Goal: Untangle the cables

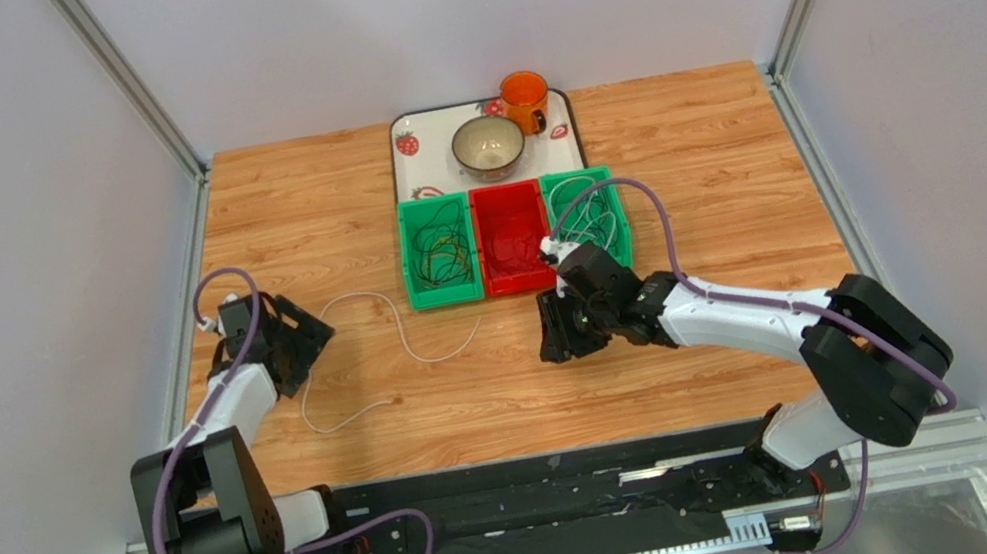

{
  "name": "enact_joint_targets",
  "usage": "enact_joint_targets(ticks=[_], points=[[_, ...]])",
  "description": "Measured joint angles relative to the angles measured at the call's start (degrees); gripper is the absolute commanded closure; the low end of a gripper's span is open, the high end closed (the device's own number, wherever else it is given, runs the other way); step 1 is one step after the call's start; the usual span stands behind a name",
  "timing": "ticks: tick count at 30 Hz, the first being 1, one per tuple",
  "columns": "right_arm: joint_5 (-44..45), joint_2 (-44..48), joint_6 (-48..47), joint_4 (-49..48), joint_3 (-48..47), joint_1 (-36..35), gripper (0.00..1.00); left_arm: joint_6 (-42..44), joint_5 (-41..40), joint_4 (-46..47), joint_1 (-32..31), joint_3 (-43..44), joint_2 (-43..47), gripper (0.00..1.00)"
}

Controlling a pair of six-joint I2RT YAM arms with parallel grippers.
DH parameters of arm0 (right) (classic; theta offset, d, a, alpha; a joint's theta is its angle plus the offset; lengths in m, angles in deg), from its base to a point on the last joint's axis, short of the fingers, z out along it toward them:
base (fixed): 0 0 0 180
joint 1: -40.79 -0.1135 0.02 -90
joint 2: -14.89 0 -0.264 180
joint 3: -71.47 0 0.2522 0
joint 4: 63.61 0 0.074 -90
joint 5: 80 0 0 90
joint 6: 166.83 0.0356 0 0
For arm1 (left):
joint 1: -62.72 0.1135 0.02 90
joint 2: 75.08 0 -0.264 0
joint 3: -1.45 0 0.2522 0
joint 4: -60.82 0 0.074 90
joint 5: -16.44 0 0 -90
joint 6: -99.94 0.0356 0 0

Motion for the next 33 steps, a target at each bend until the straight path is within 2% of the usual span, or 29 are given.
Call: enact_joint_targets(ticks=[10,20,24,27,29,33], points=[[0.0,-0.11,-0.04,-0.15,0.0,0.0,0.59,0.02,-1.73,-2.4,-7.5,-1.25,6.36,0.17],[-0.02,-1.01,-0.17,-0.24,0.0,0.0,0.59,0.28,-6.8,-6.36,-16.52,-1.25,11.28,0.17],[-0.02,-1.36,-0.2,-0.22,0.0,0.0,0.59,0.33,-8.26,-8.13,-17.64,-0.94,11.04,0.16],[-0.02,-1.36,-0.22,-0.22,0.0,0.0,0.59,0.76,-11.61,-11.61,-18.14,0.13,12.24,0.1],[-0.04,-1.38,-0.26,-0.24,-0.04,0.0,0.59,1.2,-14.47,-12.98,-18.21,0.61,14.03,0.1],[-0.04,-1.79,-0.39,-0.24,-0.2,0.0,0.59,1.53,-17.18,-13.16,-15.85,1.6,14.84,0.1]])
